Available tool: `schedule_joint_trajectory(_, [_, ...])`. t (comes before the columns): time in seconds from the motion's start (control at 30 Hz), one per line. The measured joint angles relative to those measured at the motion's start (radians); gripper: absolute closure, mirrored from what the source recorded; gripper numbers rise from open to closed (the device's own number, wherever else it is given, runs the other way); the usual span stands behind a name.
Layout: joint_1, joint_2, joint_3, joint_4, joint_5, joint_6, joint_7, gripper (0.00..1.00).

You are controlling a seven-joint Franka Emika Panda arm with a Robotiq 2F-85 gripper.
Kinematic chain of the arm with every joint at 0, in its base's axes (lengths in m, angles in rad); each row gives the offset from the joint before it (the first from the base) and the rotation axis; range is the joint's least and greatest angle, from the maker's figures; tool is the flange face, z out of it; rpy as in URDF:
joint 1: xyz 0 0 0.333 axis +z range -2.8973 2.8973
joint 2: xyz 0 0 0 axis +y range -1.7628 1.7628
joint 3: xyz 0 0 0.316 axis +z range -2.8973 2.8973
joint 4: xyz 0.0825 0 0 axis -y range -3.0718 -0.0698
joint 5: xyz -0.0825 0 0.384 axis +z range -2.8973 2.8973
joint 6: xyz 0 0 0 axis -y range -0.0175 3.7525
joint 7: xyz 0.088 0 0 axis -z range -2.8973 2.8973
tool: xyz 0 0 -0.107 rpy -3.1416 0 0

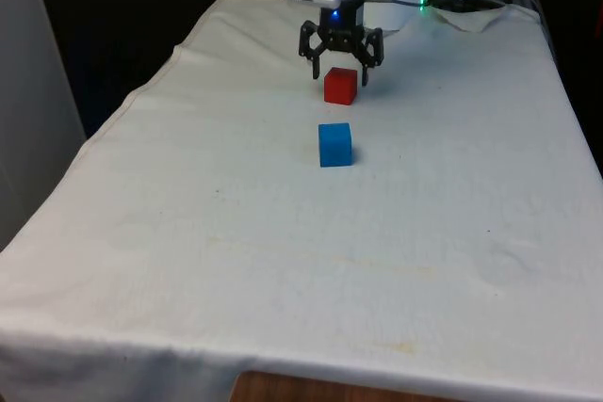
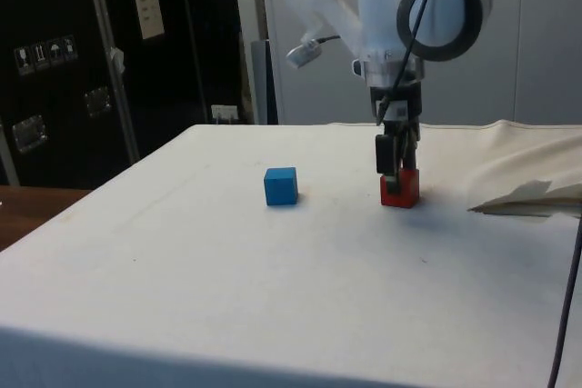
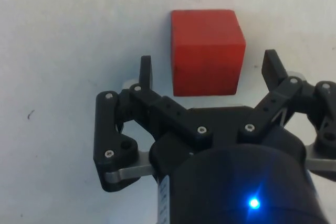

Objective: Stack the two cubes.

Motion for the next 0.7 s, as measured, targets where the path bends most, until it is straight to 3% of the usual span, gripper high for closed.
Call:
schedule_joint_trajectory(0.43, [0.0, 0.042, -0.015, -0.013, 0.0, 0.11, 0.004, 0.0])
schedule_joint_trajectory(0.67, [0.0, 0.042, -0.016, -0.019, 0.001, 0.123, 0.006, 0.0])
schedule_joint_trajectory(0.7, [0.0, 0.042, -0.016, -0.019, 0.001, 0.123, 0.006, 0.04])
